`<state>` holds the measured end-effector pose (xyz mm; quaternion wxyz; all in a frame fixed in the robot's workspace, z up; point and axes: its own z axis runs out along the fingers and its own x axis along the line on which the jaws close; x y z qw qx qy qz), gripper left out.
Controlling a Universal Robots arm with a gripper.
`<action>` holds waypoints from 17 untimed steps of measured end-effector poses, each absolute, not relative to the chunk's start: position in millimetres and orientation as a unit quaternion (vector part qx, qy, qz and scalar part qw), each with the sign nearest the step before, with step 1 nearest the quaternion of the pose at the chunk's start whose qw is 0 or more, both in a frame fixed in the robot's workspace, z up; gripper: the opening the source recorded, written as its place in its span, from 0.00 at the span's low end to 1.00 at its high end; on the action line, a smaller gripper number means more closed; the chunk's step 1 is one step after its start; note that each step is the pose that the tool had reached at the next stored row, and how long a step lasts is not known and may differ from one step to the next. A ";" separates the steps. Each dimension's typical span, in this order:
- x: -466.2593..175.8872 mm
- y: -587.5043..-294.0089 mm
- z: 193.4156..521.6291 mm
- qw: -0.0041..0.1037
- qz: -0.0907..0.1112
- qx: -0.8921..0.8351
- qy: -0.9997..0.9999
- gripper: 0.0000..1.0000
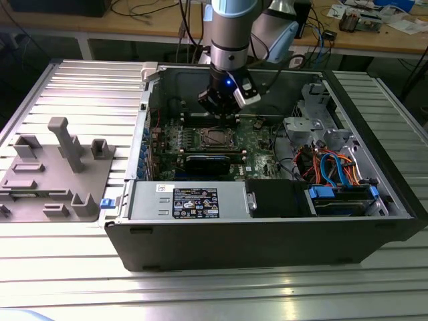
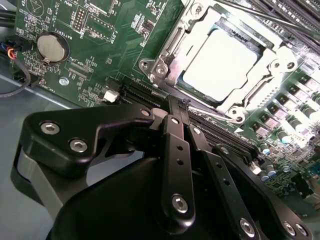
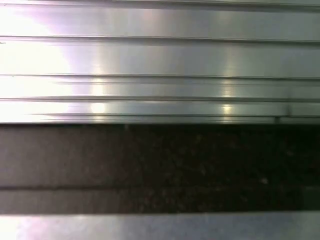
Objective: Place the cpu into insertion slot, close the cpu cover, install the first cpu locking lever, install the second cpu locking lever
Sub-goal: 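Install the first cpu locking lever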
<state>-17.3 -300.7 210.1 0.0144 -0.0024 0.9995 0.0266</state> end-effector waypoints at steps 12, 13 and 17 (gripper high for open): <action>-15.9 -301.0 206.4 0.015 0.027 -0.002 1.000 0.11; -15.9 -301.0 207.0 0.014 0.027 -0.002 1.000 0.11; -15.8 -301.4 206.7 0.014 0.026 -0.002 1.000 0.11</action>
